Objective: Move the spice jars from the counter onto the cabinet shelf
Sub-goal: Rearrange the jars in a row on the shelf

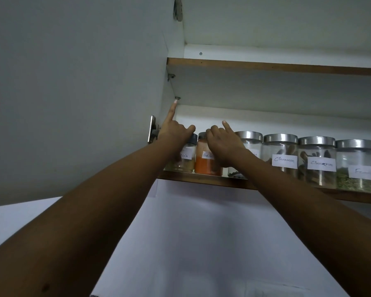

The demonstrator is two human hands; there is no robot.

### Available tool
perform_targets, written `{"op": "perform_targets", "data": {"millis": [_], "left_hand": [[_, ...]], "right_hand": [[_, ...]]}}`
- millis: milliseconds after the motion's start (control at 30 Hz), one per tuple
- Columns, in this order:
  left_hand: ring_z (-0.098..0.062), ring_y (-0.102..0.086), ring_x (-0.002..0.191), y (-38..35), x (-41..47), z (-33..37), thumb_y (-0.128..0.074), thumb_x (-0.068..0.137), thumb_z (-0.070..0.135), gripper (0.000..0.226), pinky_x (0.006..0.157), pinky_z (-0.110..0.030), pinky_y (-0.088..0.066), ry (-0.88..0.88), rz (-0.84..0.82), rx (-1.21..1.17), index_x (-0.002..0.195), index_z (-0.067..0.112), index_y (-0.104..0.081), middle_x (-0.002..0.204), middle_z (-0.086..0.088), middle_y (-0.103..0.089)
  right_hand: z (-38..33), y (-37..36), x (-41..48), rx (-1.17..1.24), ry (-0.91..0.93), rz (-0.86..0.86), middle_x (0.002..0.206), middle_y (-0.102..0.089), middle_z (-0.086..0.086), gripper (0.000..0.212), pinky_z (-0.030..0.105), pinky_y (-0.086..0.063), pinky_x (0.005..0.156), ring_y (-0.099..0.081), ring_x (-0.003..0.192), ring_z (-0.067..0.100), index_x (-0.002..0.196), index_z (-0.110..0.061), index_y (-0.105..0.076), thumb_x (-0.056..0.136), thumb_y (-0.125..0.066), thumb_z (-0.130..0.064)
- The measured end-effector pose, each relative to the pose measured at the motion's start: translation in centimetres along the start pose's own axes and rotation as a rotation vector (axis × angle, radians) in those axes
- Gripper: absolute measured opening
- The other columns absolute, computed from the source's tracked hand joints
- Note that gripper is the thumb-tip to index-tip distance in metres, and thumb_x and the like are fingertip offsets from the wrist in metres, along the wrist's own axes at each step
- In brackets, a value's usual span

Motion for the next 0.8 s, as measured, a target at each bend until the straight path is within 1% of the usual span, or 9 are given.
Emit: {"op": "perform_targets", "data": {"millis": [67, 200, 367, 500, 600, 633, 700, 733, 800], "left_hand": [[-0.026, -0.065, 0.098, -0.6, 0.7, 0.4, -0.063, 0.084, 0.046, 0.071, 0.104, -0.055, 0.022, 0.0, 0.001, 0.035, 0.135, 0.01, -0.029, 0.088, 0.001, -0.07], [-0.025, -0.066, 0.097, -1.9, 2.0, 0.9, -0.055, 0.092, 0.036, 0.061, 0.107, -0.051, 0.02, 0.004, -0.011, 0.069, 0.136, 0.005, -0.028, 0.082, 0.004, -0.068], [-0.025, -0.065, 0.098, -3.4, 3.4, 1.1, -0.054, 0.093, 0.034, 0.06, 0.111, -0.048, 0.016, 0.022, -0.028, 0.05, 0.137, 0.004, -0.026, 0.076, 0.003, -0.061], [-0.024, -0.062, 0.103, -4.3, 4.1, 1.8, -0.048, 0.096, 0.026, 0.052, 0.116, -0.044, 0.008, 0.022, -0.038, 0.002, 0.137, 0.002, -0.026, 0.092, 0.0, -0.067], [-0.024, -0.058, 0.111, -4.7, 4.7, 2.3, -0.049, 0.095, 0.024, 0.05, 0.117, -0.039, -0.008, 0.04, -0.062, -0.097, 0.136, 0.002, -0.028, 0.111, -0.006, -0.065], [-0.025, -0.056, 0.113, -4.9, 4.9, 2.4, -0.049, 0.096, 0.023, 0.048, 0.114, -0.036, -0.018, 0.047, -0.066, -0.123, 0.135, 0.002, -0.029, 0.116, -0.007, -0.063], [-0.023, -0.055, 0.112, -5.5, 5.5, 2.5, -0.049, 0.096, 0.021, 0.044, 0.095, -0.03, -0.035, 0.064, -0.061, -0.14, 0.133, 0.004, -0.031, 0.12, -0.009, -0.059], [-0.022, -0.056, 0.11, -5.7, 5.7, 2.6, -0.048, 0.096, 0.021, 0.043, 0.086, -0.029, -0.037, 0.068, -0.058, -0.134, 0.132, 0.005, -0.031, 0.12, -0.009, -0.059], [-0.022, -0.056, 0.109, -6.2, 6.0, 2.8, -0.048, 0.096, 0.021, 0.044, 0.083, -0.028, -0.037, 0.067, -0.052, -0.113, 0.133, 0.005, -0.03, 0.119, -0.009, -0.058]], "right_hand": [[-0.5, -0.6, 0.7, -0.024, 0.008, -0.01, 0.134, -0.043, 0.017, 0.072, 0.044, -0.007, 0.115, -0.042, 0.125, 0.028, 0.135, -0.003, -0.033, 0.079, -0.068, -0.033], [-1.3, -1.8, 2.4, -0.064, 0.017, -0.014, 0.135, -0.044, 0.015, 0.072, 0.045, -0.008, 0.116, -0.041, 0.126, 0.027, 0.136, -0.006, -0.034, 0.079, -0.068, -0.034], [-1.7, -3.7, 4.4, -0.103, 0.001, -0.042, 0.135, -0.044, 0.015, 0.079, 0.044, -0.009, 0.115, -0.039, 0.128, 0.027, 0.137, -0.007, -0.036, 0.075, -0.071, -0.04], [-1.8, -4.8, 5.8, -0.12, 0.003, -0.036, 0.133, -0.046, 0.015, 0.075, 0.043, -0.013, 0.115, -0.041, 0.126, 0.028, 0.134, -0.005, -0.039, 0.075, -0.072, -0.038], [-1.8, -6.0, 6.6, -0.105, -0.013, -0.027, 0.13, -0.047, 0.015, 0.068, 0.04, -0.025, 0.111, -0.044, 0.122, 0.028, 0.132, -0.003, -0.04, 0.078, -0.071, -0.031], [-1.8, -6.3, 6.8, -0.099, -0.018, -0.022, 0.128, -0.048, 0.015, 0.066, 0.038, -0.029, 0.107, -0.045, 0.12, 0.028, 0.131, -0.003, -0.04, 0.079, -0.07, -0.03], [-1.7, -6.9, 7.4, -0.095, -0.024, -0.014, 0.124, -0.049, 0.015, 0.063, 0.036, -0.035, 0.1, -0.048, 0.114, 0.027, 0.129, -0.002, -0.04, 0.08, -0.069, -0.03], [-1.7, -7.2, 7.6, -0.092, -0.029, -0.014, 0.122, -0.049, 0.015, 0.063, 0.035, -0.037, 0.098, -0.049, 0.113, 0.027, 0.129, -0.002, -0.04, 0.08, -0.069, -0.029], [-1.7, -7.7, 8.0, -0.072, -0.044, -0.011, 0.122, -0.049, 0.014, 0.06, 0.034, -0.039, 0.095, -0.05, 0.111, 0.027, 0.129, -0.002, -0.04, 0.082, -0.068, -0.028]]}}
Point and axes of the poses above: each hand's wrist, its own x-axis towards the middle knuckle, its own y-axis out of the back of the hand, z = x × y, the point moved 8 cm from there along x, towards the middle knuckle
